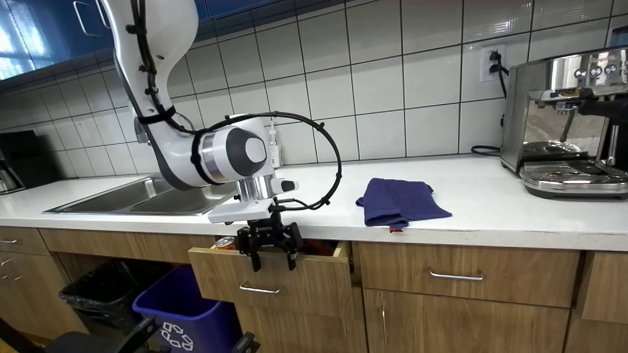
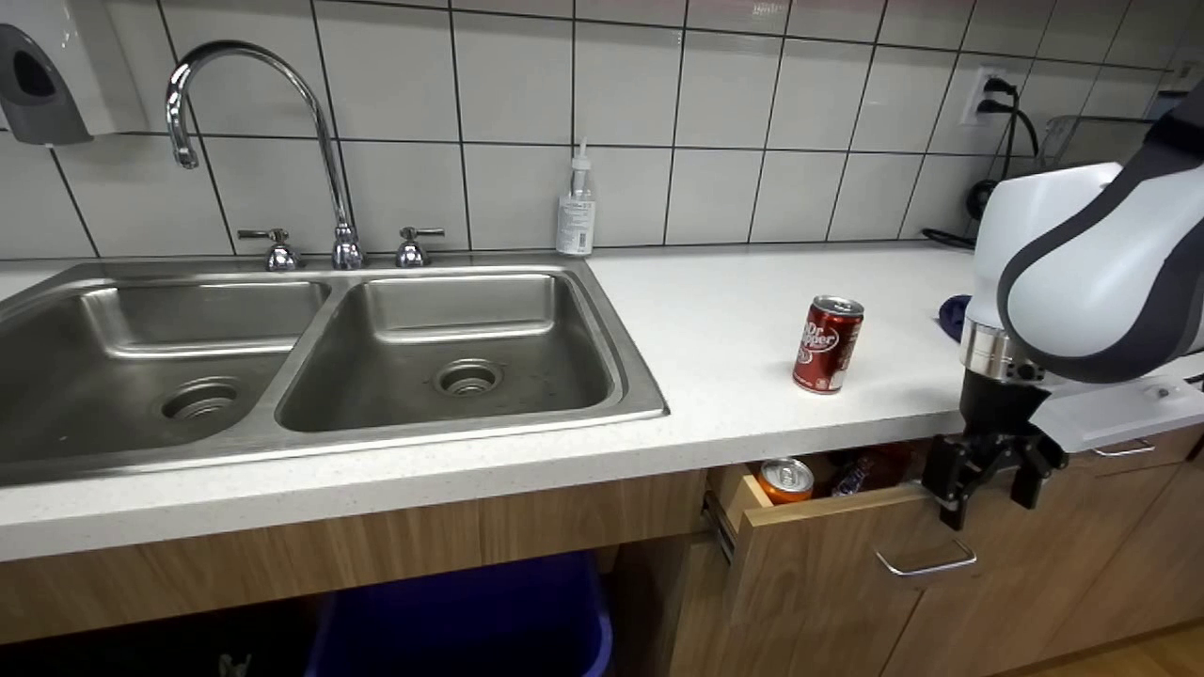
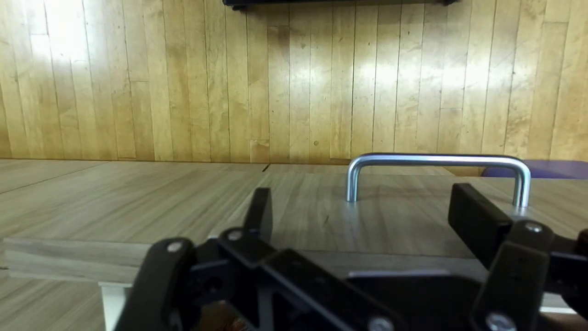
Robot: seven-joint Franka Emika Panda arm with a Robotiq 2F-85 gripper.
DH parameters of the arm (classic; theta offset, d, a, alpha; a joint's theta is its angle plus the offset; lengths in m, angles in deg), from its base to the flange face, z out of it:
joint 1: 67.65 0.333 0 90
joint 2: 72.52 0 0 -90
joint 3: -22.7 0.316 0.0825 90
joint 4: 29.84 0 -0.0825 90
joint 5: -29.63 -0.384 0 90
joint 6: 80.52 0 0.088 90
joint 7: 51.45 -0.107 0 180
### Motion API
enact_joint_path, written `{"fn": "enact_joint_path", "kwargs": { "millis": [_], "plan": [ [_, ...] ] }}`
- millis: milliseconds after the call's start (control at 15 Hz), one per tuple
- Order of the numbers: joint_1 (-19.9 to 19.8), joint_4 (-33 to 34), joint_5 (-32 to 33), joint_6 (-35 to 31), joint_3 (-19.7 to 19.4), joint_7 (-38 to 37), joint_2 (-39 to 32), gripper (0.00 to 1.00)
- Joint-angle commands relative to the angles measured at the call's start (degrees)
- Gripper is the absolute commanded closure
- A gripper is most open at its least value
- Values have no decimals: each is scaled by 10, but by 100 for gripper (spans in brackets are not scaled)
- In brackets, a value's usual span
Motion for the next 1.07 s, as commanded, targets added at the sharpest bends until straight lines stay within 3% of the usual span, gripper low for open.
{"fn": "enact_joint_path", "kwargs": {
  "millis": [0, 1000],
  "plan": [
    [-1, 32, 14, -32, -11, 19, -28, 0],
    [6, 64, 8, -70, -16, 11, -59, 0]
  ]
}}
